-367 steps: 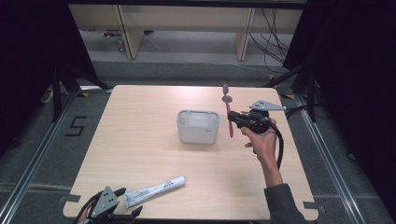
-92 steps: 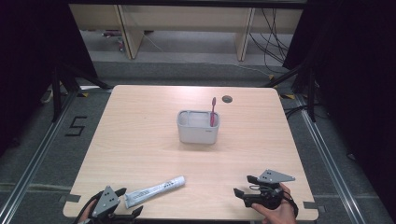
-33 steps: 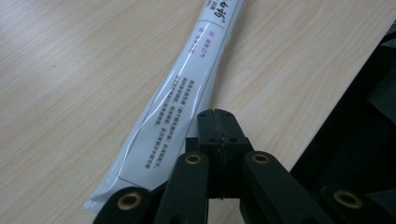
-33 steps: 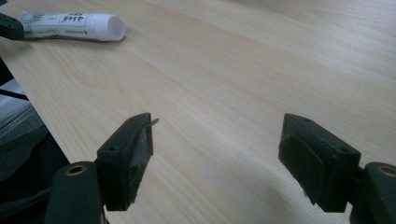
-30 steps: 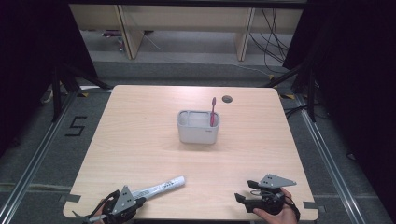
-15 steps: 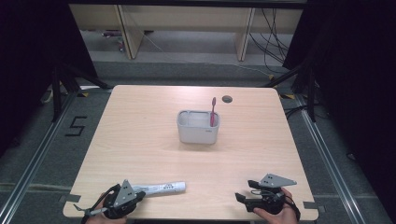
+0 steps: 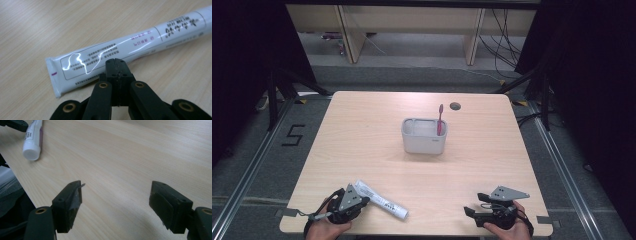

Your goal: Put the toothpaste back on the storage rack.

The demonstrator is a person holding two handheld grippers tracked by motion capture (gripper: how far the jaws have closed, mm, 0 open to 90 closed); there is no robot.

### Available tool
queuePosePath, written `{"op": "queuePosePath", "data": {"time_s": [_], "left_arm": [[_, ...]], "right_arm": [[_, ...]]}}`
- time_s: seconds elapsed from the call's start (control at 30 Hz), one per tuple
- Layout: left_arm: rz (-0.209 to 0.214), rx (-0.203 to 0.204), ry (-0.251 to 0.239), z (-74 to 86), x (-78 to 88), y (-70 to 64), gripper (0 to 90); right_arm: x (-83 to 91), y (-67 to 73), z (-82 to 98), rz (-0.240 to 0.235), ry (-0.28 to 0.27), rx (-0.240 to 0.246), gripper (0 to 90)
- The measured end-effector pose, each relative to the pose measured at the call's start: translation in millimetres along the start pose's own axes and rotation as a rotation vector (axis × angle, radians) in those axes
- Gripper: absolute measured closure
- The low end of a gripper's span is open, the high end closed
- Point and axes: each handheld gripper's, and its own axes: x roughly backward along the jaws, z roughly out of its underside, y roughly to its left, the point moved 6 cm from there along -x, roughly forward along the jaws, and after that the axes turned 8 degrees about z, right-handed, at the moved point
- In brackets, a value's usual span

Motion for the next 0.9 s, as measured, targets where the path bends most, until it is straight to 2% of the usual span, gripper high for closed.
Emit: {"op": "queuePosePath", "data": {"time_s": [0.03, 0.13, 0.17, 0.2, 0.23, 0.33, 0.4, 0.43, 0.53, 0.6, 0.7, 0.8, 0.9], "left_arm": [[0.001, -0.024, 0.016, -0.3, 0.0, 2.1, 89.6], [0.016, -0.020, 0.011, -4.8, -5.2, 2.6, 89.6], [0.019, -0.019, 0.018, -5.6, -6.0, 3.2, 89.6], [0.020, -0.022, 0.016, -7.2, -7.5, 3.7, 89.6], [0.026, -0.029, 0.016, -8.1, -8.5, 3.8, 89.6], [0.019, -0.030, 0.010, -12.3, -12.8, 5.1, 89.6], [0.024, -0.033, 0.012, -14.9, -14.6, 5.9, 89.6], [0.023, -0.022, 0.006, -16.4, -15.7, 5.4, 89.6], [0.032, -0.043, 0.007, -22.1, -18.3, 7.6, 89.6], [0.037, -0.040, 0.015, -24.9, -19.8, 6.8, 89.6], [0.045, -0.058, 0.024, -28.5, -23.0, 7.8, 89.6], [0.049, -0.049, 0.013, -32.6, -26.9, 5.6, 89.6], [0.060, -0.068, 0.024, -36.1, -29.5, 4.5, 89.5]], "right_arm": [[0.0, 0.1, 0.0, -0.002, 0.001, 0.001, 27.1], [-0.7, 0.8, -0.3, -0.009, -0.005, -0.001, 27.1], [-0.2, 2.0, 0.2, -0.011, 0.004, -0.023, 27.1], [-0.2, 0.8, -0.3, -0.006, -0.002, -0.010, 27.1], [0.1, 2.7, 0.2, -0.013, 0.005, -0.031, 27.1], [0.2, 0.8, -0.1, -0.004, -0.001, -0.020, 27.1], [0.1, 1.8, 0.1, -0.008, 0.005, -0.033, 27.1], [0.5, 2.5, 0.1, -0.013, 0.009, -0.037, 27.1], [1.5, 1.9, 0.4, -0.008, 0.017, -0.038, 27.1], [0.9, 2.1, 0.1, -0.014, 0.010, -0.039, 27.1], [1.1, 1.6, 0.7, -0.011, 0.018, -0.036, 27.1], [1.5, 1.9, 0.3, -0.011, 0.015, -0.035, 27.1], [1.2, 1.4, 0.8, -0.011, 0.020, -0.037, 27.1]]}}
